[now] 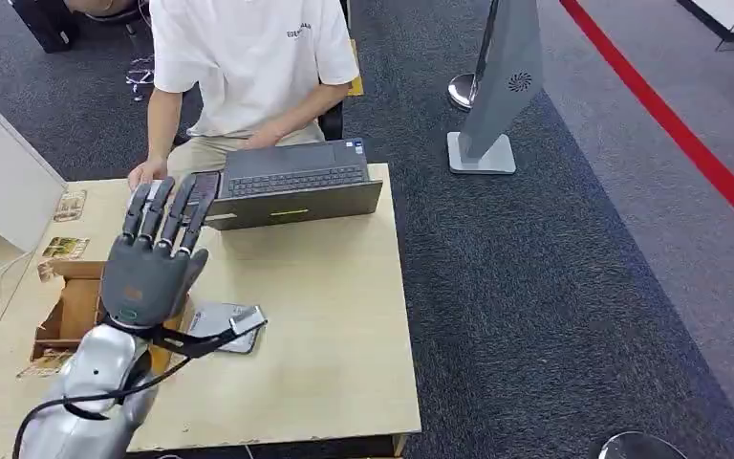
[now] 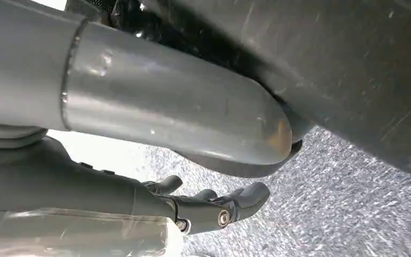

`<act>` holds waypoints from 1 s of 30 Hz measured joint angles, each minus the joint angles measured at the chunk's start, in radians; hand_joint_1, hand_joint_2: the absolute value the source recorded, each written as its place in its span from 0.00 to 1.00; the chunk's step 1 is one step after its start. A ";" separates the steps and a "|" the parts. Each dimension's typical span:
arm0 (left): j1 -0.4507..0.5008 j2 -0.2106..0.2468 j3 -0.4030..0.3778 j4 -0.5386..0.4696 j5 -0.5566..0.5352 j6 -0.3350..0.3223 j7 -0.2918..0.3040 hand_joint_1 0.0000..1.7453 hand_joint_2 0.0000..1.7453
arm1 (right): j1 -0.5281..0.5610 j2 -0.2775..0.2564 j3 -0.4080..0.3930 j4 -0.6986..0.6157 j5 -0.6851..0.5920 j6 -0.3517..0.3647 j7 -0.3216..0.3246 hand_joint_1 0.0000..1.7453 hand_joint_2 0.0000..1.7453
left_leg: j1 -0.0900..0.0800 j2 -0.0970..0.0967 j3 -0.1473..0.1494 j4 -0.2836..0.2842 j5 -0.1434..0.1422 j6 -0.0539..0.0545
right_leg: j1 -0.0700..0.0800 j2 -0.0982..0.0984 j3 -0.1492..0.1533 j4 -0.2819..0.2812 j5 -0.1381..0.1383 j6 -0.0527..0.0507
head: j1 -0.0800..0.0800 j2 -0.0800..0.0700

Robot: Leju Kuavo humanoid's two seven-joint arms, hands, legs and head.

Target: Pass the card to the sensor for recognition and then transmit it.

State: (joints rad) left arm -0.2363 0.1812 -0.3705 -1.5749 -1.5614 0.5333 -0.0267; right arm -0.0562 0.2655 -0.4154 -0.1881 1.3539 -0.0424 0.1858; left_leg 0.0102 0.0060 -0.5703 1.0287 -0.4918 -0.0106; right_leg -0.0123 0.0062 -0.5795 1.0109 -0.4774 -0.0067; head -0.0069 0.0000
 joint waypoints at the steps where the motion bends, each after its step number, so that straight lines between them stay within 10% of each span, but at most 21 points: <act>1: 0.027 0.003 -0.016 -0.029 -0.002 0.003 0.004 0.00 1.00 | 0.000 0.000 -0.005 0.000 0.000 0.000 0.000 0.00 0.00 | 0.000 0.000 0.000 0.000 0.000 0.000 | 0.000 0.000 0.000 0.000 0.000 0.000 | 0.000 0.000; 16: 0.092 0.019 -0.054 -0.129 0.010 0.006 0.004 0.00 1.00 | -0.001 0.003 -0.025 0.001 -0.001 -0.002 0.002 0.00 0.00 | 0.000 -0.002 -0.001 0.000 0.002 0.000 | 0.000 -0.003 0.001 0.000 0.000 0.000 | 0.000 0.000; 22: 0.261 0.024 -0.090 -0.167 -0.004 0.121 -0.046 0.00 1.00 | 0.000 0.008 -0.040 0.002 -0.018 -0.022 0.010 0.00 0.00 | 0.000 -0.001 -0.001 0.000 -0.001 0.001 | 0.000 -0.001 0.000 0.000 -0.001 0.001 | -0.001 0.000; 30: 0.403 0.038 -0.055 -0.047 0.102 0.156 0.051 0.00 1.00 | 0.000 0.010 -0.056 0.004 -0.009 -0.025 0.001 0.00 0.00 | 0.000 -0.001 -0.001 -0.001 -0.002 0.002 | 0.000 -0.003 0.001 0.000 -0.002 0.001 | -0.001 0.000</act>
State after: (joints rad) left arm 0.1669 0.2190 -0.4256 -1.6219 -1.4597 0.6889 0.0247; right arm -0.0564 0.2750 -0.4719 -0.1843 1.3451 -0.0675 0.1865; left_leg 0.0105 0.0050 -0.5710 1.0280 -0.4935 -0.0088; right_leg -0.0121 0.0035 -0.5788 1.0109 -0.4791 -0.0053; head -0.0076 0.0000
